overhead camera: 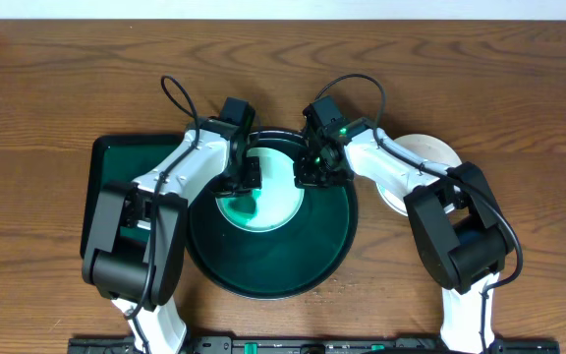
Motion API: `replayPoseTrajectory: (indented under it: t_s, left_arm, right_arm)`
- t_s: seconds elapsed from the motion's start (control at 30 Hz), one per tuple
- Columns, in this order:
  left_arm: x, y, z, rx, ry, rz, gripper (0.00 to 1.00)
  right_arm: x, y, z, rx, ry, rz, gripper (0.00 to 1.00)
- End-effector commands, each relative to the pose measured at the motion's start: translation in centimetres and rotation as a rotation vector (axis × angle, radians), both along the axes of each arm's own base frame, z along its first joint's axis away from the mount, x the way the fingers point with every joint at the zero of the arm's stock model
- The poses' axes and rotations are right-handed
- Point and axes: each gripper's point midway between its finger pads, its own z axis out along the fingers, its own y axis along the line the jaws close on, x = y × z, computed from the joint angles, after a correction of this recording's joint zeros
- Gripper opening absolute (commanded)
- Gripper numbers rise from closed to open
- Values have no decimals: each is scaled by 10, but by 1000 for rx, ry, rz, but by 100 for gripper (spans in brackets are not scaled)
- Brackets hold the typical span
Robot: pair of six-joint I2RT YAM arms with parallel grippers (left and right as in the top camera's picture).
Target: Clean dirty plates on tray and stack at the side
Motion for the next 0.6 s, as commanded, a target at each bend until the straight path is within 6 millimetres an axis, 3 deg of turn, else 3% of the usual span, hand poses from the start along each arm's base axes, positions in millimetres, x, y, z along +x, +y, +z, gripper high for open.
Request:
replayPoseTrajectory:
  t_s: [0.0, 0.07, 0.13, 0.27, 0.4, 0.5, 0.57]
  left_arm:
    - [-23, -75, 8, -439, 62, -251, 7]
    - [-18, -76, 7, -438, 37, -263, 7]
    - [-8, -64, -1, -348, 11, -223, 7]
    - [18, -10, -16, -21, -47, -7, 7]
    - [44, 41, -7, 274, -164, 121, 7]
    - [54, 69, 3, 437, -236, 191, 7]
    - [56, 75, 5, 471, -249, 212, 7]
  right_arm:
    - [-10, -8, -23, -54, 38, -18, 1]
    - [-10, -8, -23, -54, 38, -18, 1]
    - [-10, -8, -23, -54, 39, -17, 1]
    - [-10, -8, -23, -54, 38, -15, 1]
    - [-10, -8, -23, -54, 38, -14, 1]
    - [-11, -8, -23, -55, 39, -14, 1]
    - [-11, -8, -23, -55, 40, -14, 1]
